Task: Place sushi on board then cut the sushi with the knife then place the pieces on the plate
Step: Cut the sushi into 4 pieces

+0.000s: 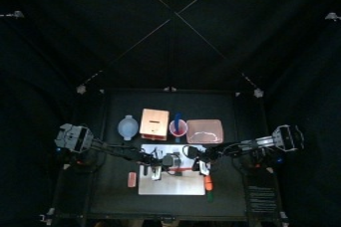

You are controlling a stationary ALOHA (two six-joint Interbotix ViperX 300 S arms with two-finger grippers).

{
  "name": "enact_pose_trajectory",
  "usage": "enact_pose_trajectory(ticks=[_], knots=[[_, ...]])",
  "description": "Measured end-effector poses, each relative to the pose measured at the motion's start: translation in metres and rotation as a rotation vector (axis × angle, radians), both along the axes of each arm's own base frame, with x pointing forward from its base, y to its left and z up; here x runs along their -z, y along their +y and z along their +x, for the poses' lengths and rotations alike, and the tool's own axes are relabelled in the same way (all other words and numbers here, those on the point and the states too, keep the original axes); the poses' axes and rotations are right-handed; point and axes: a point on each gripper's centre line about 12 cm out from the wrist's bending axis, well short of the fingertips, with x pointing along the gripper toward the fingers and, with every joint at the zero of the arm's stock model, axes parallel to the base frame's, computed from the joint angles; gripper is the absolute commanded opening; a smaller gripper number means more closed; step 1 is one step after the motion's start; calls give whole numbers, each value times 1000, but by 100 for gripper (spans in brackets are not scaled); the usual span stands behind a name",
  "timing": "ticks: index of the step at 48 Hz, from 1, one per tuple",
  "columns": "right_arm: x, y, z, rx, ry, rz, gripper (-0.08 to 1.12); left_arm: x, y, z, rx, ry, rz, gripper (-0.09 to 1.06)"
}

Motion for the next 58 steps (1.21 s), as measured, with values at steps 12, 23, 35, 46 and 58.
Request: enact_pose_trajectory(ticks=[12,23,35,46,58], knots=[[5,5,1,-1,8,10,29,1,-2,0,-5,7,-12,34],[8,6,3,5,12,10,29,9,-2,0,-5,23,-8,34],[10,7,2,2,20,8,29,13,-2,0,-6,31,-8,34],[20,9,2,-1,51,10,29,18,-2,1,-7,41,-4,34],[37,16,3,-15,107,12,29,28,-2,0,-21,68,-16,34]])
